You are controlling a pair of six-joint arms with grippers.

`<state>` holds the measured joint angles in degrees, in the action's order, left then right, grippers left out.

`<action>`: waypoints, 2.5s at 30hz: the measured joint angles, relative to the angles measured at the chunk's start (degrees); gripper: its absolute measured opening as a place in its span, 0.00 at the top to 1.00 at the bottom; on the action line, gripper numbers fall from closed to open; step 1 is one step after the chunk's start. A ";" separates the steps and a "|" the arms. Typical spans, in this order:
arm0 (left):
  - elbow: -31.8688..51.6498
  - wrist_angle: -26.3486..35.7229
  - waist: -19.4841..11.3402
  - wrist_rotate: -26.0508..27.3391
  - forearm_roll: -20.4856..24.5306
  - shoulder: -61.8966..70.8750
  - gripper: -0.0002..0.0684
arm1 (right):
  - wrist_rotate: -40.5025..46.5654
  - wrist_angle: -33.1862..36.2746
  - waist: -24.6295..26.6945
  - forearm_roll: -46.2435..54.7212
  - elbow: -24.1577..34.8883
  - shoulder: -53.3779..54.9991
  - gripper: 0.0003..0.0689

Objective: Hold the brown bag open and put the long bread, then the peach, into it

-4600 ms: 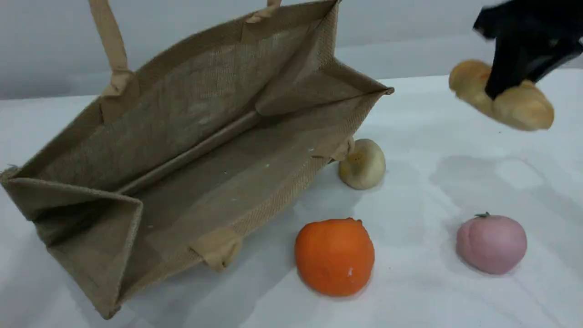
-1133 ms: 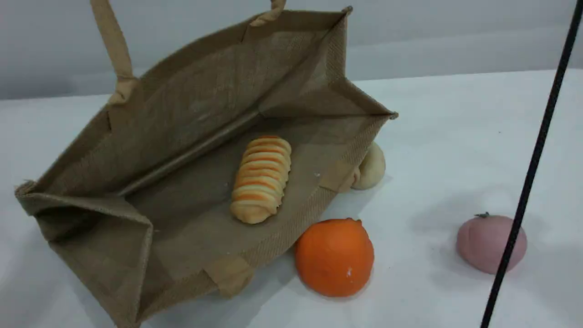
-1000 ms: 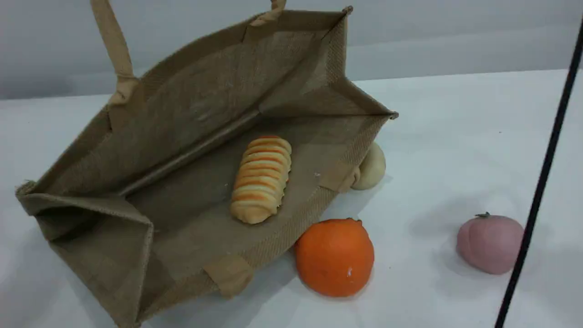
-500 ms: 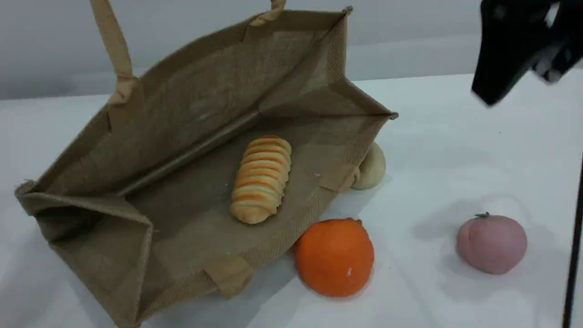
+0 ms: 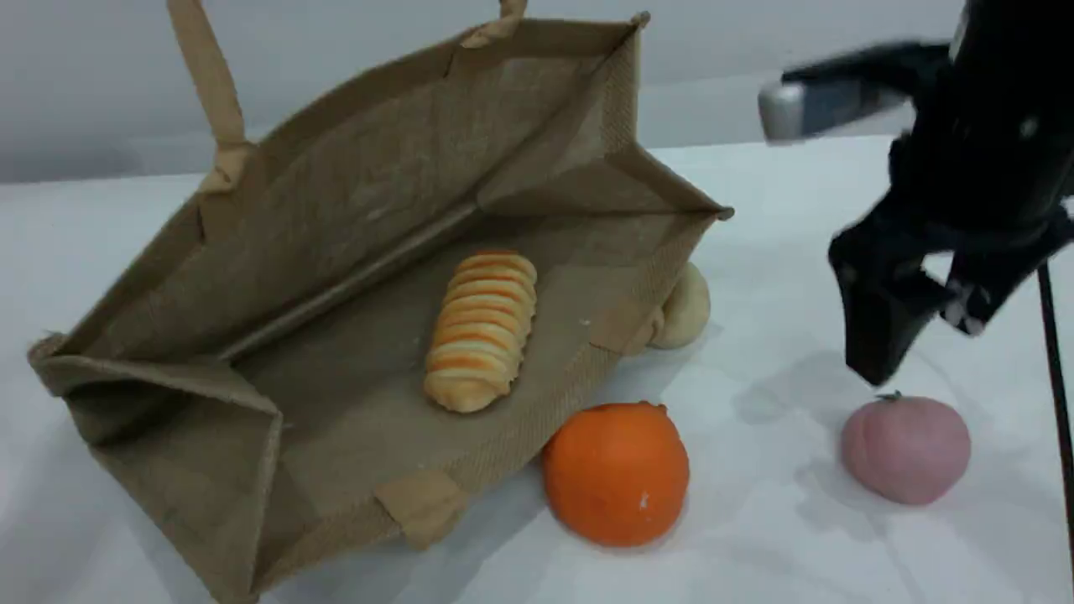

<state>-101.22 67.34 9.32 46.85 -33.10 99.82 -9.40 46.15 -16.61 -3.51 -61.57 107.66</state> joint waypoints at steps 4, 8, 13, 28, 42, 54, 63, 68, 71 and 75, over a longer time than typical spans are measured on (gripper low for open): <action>0.00 0.06 0.00 0.00 0.00 0.00 0.85 | -0.06 -1.59 0.00 0.65 0.00 3.62 0.17; 0.00 0.06 0.00 0.00 0.00 0.00 0.85 | -0.10 -3.86 0.00 2.53 0.00 5.86 0.17; 0.00 0.06 0.00 0.00 0.00 0.00 0.85 | -0.10 -5.02 0.00 2.68 0.00 6.73 0.17; 0.00 0.01 0.00 0.08 0.00 0.00 0.85 | -0.08 -4.12 0.00 4.09 0.00 9.78 0.33; 0.00 -0.24 0.00 0.03 0.00 0.00 0.85 | 0.29 -1.47 0.00 4.13 -0.18 8.66 0.97; 0.00 -1.23 0.00 0.64 0.00 0.00 0.85 | 0.26 -2.35 0.00 -1.65 4.81 -15.29 0.97; 0.00 -1.52 0.00 0.64 0.00 0.00 0.85 | -3.95 -19.47 -7.54 -11.86 19.29 -32.18 0.97; 0.00 -1.32 0.00 0.64 0.00 0.00 0.85 | -5.42 -32.58 -12.61 -13.48 24.29 -29.95 0.97; 0.00 -1.25 0.00 0.64 0.00 0.00 0.85 | -5.42 -39.97 -15.14 -13.48 24.36 -26.61 0.97; 0.00 -1.11 0.00 0.64 0.00 0.00 0.85 | -5.42 -48.32 -18.37 -13.48 24.15 -21.31 0.97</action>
<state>-101.22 66.23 9.32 47.49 -33.10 99.82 -14.83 -2.17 -34.99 -16.99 -37.42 86.35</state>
